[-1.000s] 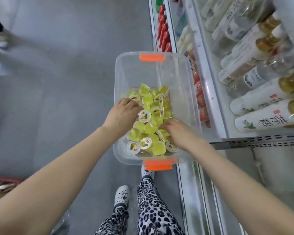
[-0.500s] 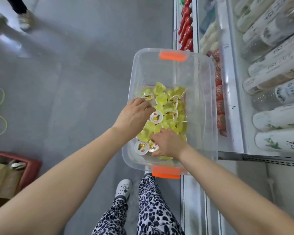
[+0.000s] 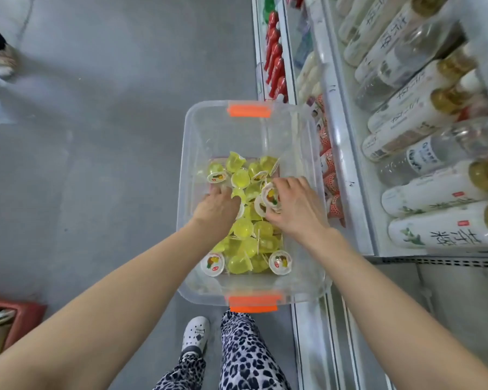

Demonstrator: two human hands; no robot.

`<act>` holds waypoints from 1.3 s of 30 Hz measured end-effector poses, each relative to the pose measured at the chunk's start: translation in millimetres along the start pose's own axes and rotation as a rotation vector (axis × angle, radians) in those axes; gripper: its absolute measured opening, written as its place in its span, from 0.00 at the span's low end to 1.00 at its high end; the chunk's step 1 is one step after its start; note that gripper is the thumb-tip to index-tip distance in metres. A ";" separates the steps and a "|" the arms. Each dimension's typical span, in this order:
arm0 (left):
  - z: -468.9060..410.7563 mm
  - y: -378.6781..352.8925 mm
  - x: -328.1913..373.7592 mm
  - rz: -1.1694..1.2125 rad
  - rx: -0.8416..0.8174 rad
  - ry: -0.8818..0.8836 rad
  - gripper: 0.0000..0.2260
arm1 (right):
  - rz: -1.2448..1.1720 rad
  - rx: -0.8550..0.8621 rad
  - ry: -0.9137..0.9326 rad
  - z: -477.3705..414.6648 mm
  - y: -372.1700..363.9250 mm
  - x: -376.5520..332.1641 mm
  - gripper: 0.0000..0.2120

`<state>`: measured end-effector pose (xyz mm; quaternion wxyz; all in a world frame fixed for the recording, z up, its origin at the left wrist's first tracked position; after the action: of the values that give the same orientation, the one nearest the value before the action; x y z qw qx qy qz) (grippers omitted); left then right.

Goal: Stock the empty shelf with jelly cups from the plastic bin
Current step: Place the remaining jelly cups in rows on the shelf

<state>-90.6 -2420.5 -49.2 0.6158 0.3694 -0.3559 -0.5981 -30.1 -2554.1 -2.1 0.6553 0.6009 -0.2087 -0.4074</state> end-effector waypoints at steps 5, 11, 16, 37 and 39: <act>-33.4 -31.9 6.2 0.102 -0.107 0.064 0.20 | 0.020 0.053 -0.012 -3.6 2.1 7.3 0.26; -46.9 -40.7 2.3 0.230 -0.061 0.067 0.18 | 0.018 0.112 -0.020 -0.3 2.9 9.1 0.25; -42.0 -36.3 6.0 0.139 -0.053 0.036 0.19 | -0.051 0.148 -0.044 8.6 11.6 7.1 0.24; 143.6 69.5 46.9 0.450 0.348 -0.285 0.25 | -0.118 0.531 -0.326 211.8 96.5 -37.2 0.25; 164.0 82.6 59.5 0.477 0.388 -0.347 0.24 | -0.087 0.587 -0.363 244.8 106.5 -41.5 0.24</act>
<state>-194.0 -2483.8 101.0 0.5866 0.2788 -0.6386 -0.4128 -210.9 -2678.4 155.5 0.3887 0.6900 -0.4041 -0.4578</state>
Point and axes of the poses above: each hand's wrist, its own z-axis away from the middle knuckle, its own y-axis out of the back of the hand, x = y × z, the point moved 7 cm from there along -z, towards the middle knuckle, and after that the axes turned 2 degrees about y, right-handed, at the moved point
